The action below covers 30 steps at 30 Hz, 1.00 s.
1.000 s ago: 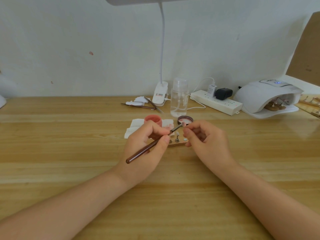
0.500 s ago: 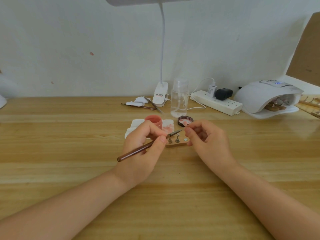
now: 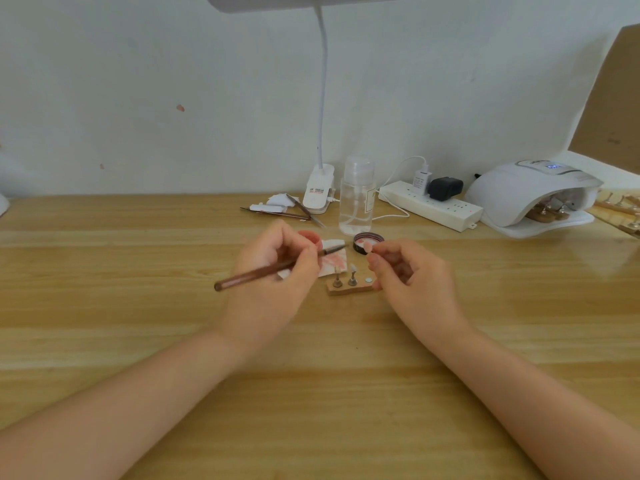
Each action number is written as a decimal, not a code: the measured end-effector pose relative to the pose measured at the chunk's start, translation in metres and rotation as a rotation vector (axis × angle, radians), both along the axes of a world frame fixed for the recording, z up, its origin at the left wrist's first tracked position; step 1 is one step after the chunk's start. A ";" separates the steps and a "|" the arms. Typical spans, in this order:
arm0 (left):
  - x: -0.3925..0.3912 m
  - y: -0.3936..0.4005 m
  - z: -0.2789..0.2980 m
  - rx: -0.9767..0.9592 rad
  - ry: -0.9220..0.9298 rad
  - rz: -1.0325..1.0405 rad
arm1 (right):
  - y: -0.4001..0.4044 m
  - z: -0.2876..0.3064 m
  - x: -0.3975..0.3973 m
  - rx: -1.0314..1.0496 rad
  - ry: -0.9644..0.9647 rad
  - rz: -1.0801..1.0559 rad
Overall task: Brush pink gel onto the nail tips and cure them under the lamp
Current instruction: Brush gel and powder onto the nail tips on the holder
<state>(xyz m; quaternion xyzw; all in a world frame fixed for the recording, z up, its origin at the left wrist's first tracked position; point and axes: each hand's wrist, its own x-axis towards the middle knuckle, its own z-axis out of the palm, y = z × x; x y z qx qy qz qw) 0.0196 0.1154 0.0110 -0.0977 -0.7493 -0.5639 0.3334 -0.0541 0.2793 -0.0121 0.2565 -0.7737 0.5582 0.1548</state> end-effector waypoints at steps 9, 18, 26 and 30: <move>-0.040 -0.049 0.064 -0.129 -0.430 0.343 | -0.003 -0.003 -0.003 0.030 0.043 -0.014; -0.084 -0.053 0.065 -0.364 -0.706 0.283 | -0.005 -0.001 0.000 0.000 -0.008 0.002; -0.097 -0.039 0.059 -0.387 -0.838 0.209 | -0.005 -0.002 -0.001 -0.019 -0.042 0.022; -0.095 -0.053 0.065 -0.248 -0.802 0.238 | -0.005 -0.003 -0.002 -0.044 -0.042 0.043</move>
